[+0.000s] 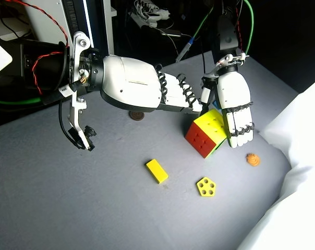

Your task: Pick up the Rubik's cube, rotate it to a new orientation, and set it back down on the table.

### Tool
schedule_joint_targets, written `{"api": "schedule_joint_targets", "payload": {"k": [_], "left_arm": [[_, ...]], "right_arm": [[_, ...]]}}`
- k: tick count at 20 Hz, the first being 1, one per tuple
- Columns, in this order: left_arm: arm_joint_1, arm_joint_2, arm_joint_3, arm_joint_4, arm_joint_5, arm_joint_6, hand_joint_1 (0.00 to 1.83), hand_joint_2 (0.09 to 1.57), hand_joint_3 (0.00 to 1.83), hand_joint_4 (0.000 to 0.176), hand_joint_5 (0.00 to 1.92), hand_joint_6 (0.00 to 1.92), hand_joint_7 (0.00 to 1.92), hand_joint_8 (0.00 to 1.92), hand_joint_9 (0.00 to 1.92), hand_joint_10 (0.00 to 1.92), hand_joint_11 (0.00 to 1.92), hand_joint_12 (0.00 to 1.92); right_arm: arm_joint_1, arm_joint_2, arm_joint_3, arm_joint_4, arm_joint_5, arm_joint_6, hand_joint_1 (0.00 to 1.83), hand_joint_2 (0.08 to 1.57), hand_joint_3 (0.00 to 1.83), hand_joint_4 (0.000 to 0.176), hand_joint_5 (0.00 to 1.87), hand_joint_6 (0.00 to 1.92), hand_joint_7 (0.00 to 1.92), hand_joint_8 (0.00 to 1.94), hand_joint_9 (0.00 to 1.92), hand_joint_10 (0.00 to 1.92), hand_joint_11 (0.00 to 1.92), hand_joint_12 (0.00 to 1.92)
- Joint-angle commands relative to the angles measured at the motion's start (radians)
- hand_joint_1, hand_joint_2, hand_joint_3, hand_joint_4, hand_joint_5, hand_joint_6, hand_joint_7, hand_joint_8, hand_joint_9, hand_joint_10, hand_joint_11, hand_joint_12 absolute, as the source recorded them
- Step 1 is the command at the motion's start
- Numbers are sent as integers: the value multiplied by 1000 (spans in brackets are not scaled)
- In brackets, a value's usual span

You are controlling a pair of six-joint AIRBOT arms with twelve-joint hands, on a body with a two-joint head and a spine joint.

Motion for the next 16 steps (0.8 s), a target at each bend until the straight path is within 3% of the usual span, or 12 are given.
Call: {"api": "schedule_joint_targets", "payload": {"k": [1,3,5,7,10,13,14,15,16], "left_arm": [[-15,2,3,44,-32,1,882,1081,5,0,0,0,0,0,0,0,0,0],[-16,0,3,43,-32,1,891,1079,3,0,0,0,0,0,0,0,0,0],[-16,-2,2,42,-32,1,868,1103,11,0,0,0,0,0,0,0,0,0],[-15,-2,2,40,-32,1,905,1090,3,0,0,0,0,0,0,0,0,0],[-14,-2,2,40,-32,1,926,1128,17,0,0,0,30,11,62,23,42,20],[-14,-2,2,40,-32,1,1042,1135,0,0,337,82,427,92,476,116,13,1182],[-14,-2,2,38,-32,1,1085,1124,2,0,440,143,481,233,473,401,64,1326],[-13,-2,2,38,-32,1,1090,1114,0,0,447,516,387,762,419,912,150,1454],[-13,-2,2,38,-32,1,1115,1107,0,0,408,851,307,1105,357,1239,220,1556]], "right_arm": [[5,6,-3,48,87,1,0,1247,9,0,123,6,132,2,91,4,0,164],[4,6,-3,48,87,0,0,1256,10,0,82,0,113,0,62,0,0,109],[3,6,-4,48,88,-1,11,1251,3,0,117,14,143,7,82,8,0,196],[2,6,-4,48,88,-2,3,1260,5,0,121,12,146,9,86,6,0,31],[2,6,-4,48,88,-2,0,1266,7,0,102,3,134,5,79,2,0,0],[2,6,-4,48,88,-2,3,1271,9,0,96,5,108,3,64,2,0,0],[2,6,-4,48,88,-2,0,1272,9,0,91,3,102,0,60,1,0,0],[2,6,-4,48,88,-2,0,1272,9,0,91,3,101,0,60,1,0,0],[2,6,-4,48,88,-2,25,1270,7,0,95,5,107,2,61,1,0,0]]}}
